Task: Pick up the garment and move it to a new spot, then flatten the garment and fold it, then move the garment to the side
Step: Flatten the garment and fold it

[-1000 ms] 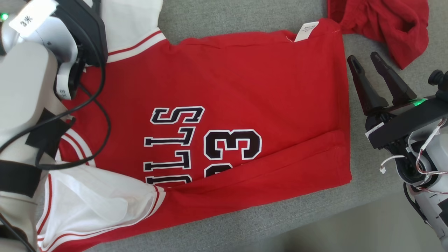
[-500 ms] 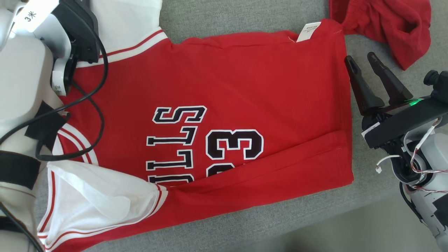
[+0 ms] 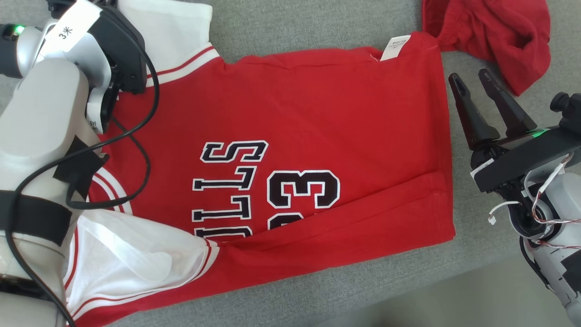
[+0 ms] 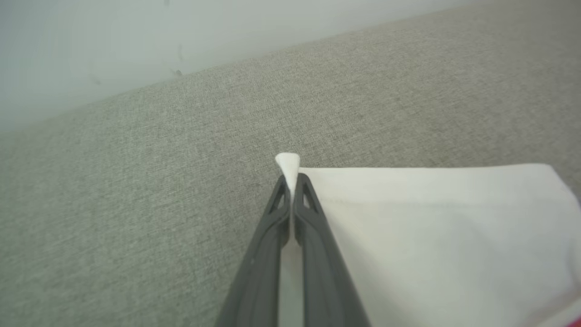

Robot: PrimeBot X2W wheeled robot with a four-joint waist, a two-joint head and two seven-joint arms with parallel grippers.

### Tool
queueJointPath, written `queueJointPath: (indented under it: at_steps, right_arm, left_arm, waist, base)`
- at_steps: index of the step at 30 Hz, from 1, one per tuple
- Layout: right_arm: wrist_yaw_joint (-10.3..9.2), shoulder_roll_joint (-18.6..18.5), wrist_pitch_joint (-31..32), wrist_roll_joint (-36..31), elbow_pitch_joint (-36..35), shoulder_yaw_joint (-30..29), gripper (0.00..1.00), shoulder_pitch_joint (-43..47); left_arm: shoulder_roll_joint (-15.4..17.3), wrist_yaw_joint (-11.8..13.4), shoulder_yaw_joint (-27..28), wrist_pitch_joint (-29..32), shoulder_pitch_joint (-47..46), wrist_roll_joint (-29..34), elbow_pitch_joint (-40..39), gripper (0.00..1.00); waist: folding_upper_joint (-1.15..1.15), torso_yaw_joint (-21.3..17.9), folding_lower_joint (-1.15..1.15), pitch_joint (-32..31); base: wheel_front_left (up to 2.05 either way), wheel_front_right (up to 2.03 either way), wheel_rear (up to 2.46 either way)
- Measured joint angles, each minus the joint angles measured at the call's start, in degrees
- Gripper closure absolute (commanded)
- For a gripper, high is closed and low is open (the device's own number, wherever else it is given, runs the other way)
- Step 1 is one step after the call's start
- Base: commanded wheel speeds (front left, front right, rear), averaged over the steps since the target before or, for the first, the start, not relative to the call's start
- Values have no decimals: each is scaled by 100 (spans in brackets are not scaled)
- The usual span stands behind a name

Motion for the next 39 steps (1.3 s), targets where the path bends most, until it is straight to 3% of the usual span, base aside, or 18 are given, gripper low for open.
queueJointPath:
  at_steps: [9,25,28,29,30,31,34,39]
  right_arm:
    - [42,-120,89,9,223,-9,0,-34]
    - [123,-253,924,376,987,36,1,-639]
    - [143,-214,1047,381,1101,121,13,-770]
    - [143,-199,1078,381,1128,145,23,-802]
    - [143,-194,1099,381,1155,165,44,-833]
    - [144,-191,1135,381,1179,177,53,-853]
    - [144,-185,1194,381,1279,215,63,-879]
    - [151,-182,1248,378,1440,274,69,-1015]
  left_arm:
    - [-280,-244,196,-580,38,-300,-57,100]
    - [-676,-543,51,-1377,437,-349,-575,100]
    - [-670,-546,37,-1467,484,-348,-624,100]
    - [-656,-546,37,-1488,519,-346,-627,100]
    - [-648,-546,35,-1496,542,-342,-627,100]
    - [-643,-547,34,-1501,552,-342,-632,100]
    - [-630,-548,35,-1552,557,-342,-664,100]
    - [-582,-588,36,-1594,564,-342,-679,100]
  waist:
    - [-1,156,0,-176]
    - [-1,800,0,-327]
    - [-1,881,0,-325]
    - [-1,895,0,-323]
    - [-1,904,0,-321]
    - [-1,911,0,-318]
    - [-1,924,0,-310]
    - [-1,934,0,-300]
  base:
    - [0,0,0]
    - [0,0,0]
    - [0,0,0]
    - [0,0,0]
    - [0,0,0]
    - [0,0,0]
    - [0,0,0]
    - [0,0,0]
